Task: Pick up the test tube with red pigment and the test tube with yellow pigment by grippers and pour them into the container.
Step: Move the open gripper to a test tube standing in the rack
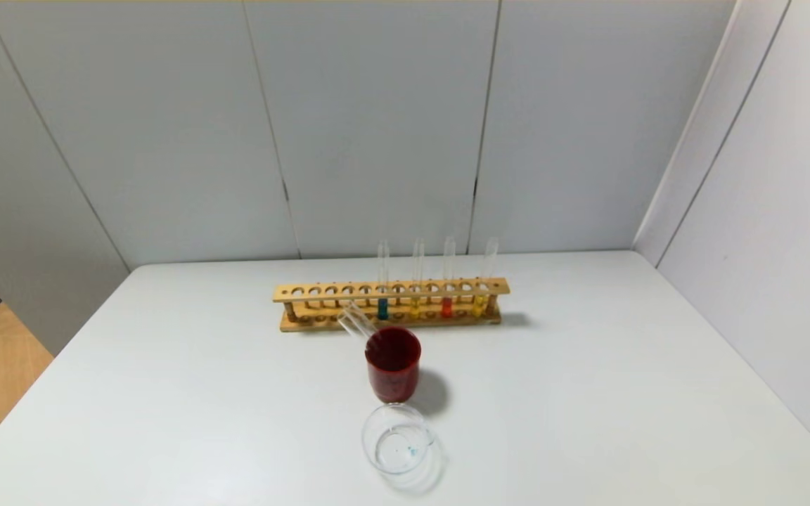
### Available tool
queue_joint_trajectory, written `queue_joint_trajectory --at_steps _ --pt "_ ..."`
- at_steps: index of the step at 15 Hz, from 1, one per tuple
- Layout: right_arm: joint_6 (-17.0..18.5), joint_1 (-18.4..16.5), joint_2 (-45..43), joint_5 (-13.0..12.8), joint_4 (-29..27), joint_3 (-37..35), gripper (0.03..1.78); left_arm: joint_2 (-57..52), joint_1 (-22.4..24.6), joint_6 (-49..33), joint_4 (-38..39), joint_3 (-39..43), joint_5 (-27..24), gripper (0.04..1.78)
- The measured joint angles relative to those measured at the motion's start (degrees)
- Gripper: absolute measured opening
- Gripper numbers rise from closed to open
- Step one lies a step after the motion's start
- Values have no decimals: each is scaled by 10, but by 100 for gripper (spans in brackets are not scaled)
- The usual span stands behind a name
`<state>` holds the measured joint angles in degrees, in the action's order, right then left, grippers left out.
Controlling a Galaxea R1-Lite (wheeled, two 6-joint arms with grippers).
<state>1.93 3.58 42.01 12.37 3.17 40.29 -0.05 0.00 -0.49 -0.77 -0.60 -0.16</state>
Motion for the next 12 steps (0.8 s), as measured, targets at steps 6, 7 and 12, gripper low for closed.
queue_joint_trajectory --at_steps 6,7,12 --pt "25 4 289 5 163 61 175 0 0 0 0 0 0 175" --pt "25 9 338 11 195 64 175 0 0 0 0 0 0 175" --pt "14 45 507 104 325 50 175 0 0 0 0 0 0 175"
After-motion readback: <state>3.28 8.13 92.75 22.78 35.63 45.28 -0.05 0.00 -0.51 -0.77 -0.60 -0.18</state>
